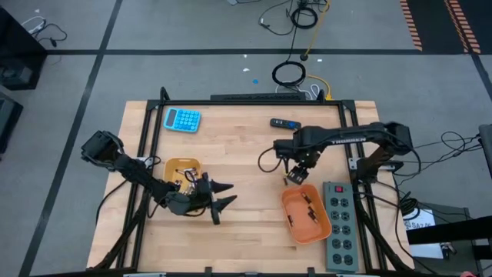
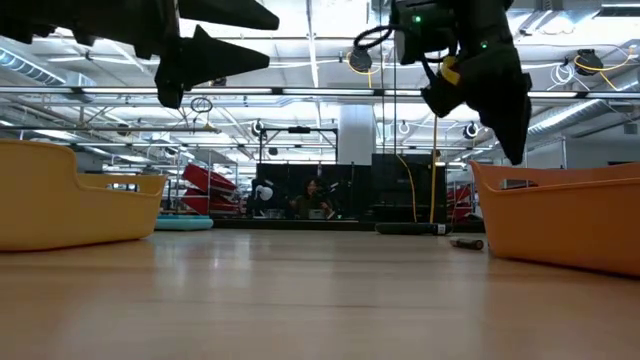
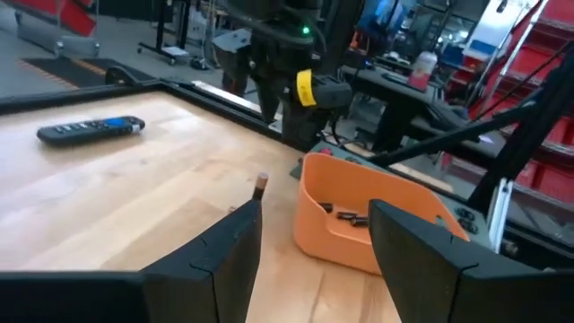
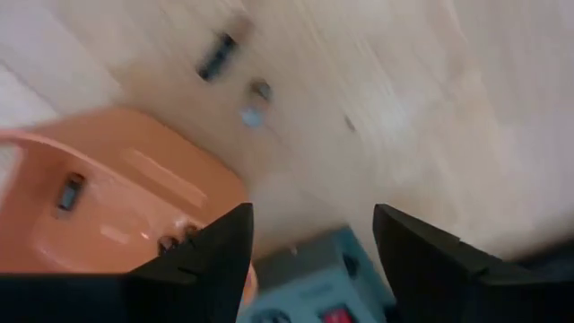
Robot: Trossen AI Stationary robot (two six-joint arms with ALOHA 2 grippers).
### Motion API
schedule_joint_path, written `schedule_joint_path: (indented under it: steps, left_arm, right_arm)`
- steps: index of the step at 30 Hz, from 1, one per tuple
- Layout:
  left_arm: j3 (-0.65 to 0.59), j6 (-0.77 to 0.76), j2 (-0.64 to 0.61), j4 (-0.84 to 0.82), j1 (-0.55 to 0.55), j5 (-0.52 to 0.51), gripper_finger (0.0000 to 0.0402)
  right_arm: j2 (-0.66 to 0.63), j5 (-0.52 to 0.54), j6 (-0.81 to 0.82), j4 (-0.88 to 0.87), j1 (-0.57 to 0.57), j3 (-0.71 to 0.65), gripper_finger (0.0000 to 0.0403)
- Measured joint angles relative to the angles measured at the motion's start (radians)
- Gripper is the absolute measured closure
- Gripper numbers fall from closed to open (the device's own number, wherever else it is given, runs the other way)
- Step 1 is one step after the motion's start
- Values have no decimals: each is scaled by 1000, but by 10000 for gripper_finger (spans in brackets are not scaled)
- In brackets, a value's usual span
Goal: Sort batteries
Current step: Put the black battery into the orange bin
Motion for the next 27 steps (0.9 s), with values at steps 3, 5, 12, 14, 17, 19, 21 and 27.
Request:
schedule_joint_path:
  steps: [3,5,12,14,17,19,21,27]
  left_arm:
    - [0,-8,0,6,1,-1,187]
    - [0,-9,-6,12,8,-13,187]
    - [0,-60,-105,28,41,62,187]
    - [0,-39,-168,27,48,121,187]
    - [3,26,-257,30,26,146,187]
    - [3,80,-281,31,-21,132,187]
    - [3,133,-281,26,-70,48,188]
    - [27,232,-282,27,-103,-114,188]
  right_arm:
    - [-37,-5,-19,110,-3,-46,176]
    - [-57,-6,-24,153,-9,-61,173]
    - [-30,-124,-7,167,-84,-62,170]
    - [-3,-149,-18,145,-102,-60,170]
    - [43,-163,-40,93,-131,-54,170]
    - [76,-162,-71,57,-144,-44,170]
    - [97,-163,-106,36,-151,-32,170]
    - [146,-151,-160,30,-169,22,170]
